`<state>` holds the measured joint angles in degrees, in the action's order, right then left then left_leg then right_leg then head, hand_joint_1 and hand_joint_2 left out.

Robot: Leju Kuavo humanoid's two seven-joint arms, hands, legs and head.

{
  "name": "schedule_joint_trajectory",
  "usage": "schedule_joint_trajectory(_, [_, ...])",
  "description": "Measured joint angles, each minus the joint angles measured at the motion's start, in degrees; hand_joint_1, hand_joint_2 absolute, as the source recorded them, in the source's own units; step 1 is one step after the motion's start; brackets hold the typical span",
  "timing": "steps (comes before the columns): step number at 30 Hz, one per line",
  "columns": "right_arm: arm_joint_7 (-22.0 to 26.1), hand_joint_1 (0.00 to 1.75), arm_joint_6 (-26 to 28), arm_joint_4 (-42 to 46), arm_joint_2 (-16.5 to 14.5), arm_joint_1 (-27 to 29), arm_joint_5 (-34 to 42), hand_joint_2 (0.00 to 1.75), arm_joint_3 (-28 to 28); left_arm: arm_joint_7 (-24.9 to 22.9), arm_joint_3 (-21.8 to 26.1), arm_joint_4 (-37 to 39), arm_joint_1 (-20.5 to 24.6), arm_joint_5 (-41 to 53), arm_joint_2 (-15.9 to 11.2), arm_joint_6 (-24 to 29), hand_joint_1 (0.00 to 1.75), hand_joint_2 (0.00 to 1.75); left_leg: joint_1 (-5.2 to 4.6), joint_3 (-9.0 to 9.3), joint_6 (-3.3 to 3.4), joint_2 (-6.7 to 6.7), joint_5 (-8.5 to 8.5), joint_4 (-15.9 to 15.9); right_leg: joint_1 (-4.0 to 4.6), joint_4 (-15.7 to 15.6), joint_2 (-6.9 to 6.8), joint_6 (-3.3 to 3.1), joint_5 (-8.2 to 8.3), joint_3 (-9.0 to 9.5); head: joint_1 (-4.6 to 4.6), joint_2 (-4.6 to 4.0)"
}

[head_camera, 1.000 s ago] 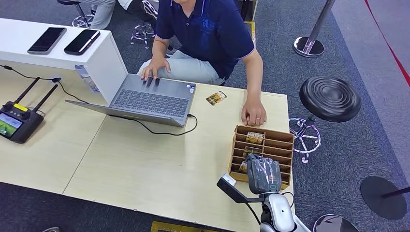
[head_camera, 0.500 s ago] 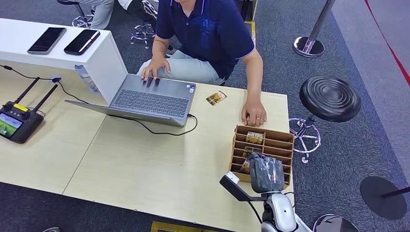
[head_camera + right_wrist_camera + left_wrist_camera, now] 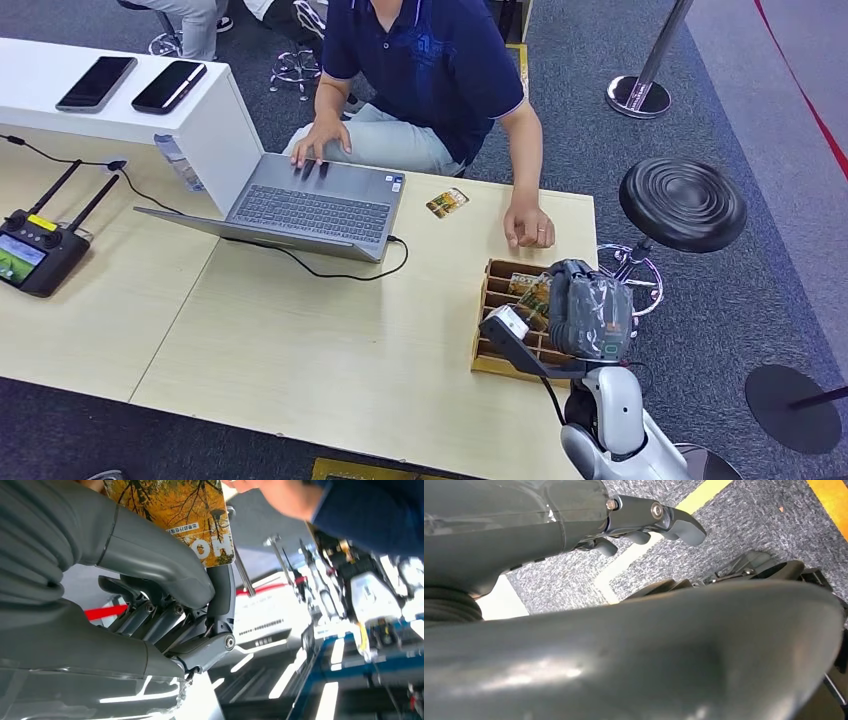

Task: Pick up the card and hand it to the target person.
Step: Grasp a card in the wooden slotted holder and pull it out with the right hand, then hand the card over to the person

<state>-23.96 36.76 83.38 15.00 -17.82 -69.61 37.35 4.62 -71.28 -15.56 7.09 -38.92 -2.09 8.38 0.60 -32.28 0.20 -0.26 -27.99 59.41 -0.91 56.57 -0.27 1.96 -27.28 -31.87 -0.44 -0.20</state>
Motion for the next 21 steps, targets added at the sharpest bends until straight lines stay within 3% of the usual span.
schedule_joint_trajectory(10, [2.08,1.75,0.15,5.96,0.02,-3.22,3.50,1.75,-0.57,-0.68,0.00,0.00,0.60,0.95,0.07,-0.88,0.00,0.00,0.00,-0.04,0.00,-0.01,0.00,-0.01,0.00,0.01,-0.01,0.00,0.00,0.01,0.00,0.00])
schedule_joint_trajectory(21, [9.64,1.75,2.30,-3.81,-6.37,-10.42,13.06,1.75,3.48,-1.23,-0.44,0.00,2.33,3.41,0.90,-3.13,0.00,0.00,0.02,-0.11,0.01,-0.06,0.05,-0.02,0.01,0.03,-0.07,-0.01,0.00,-0.05,0.00,0.00])
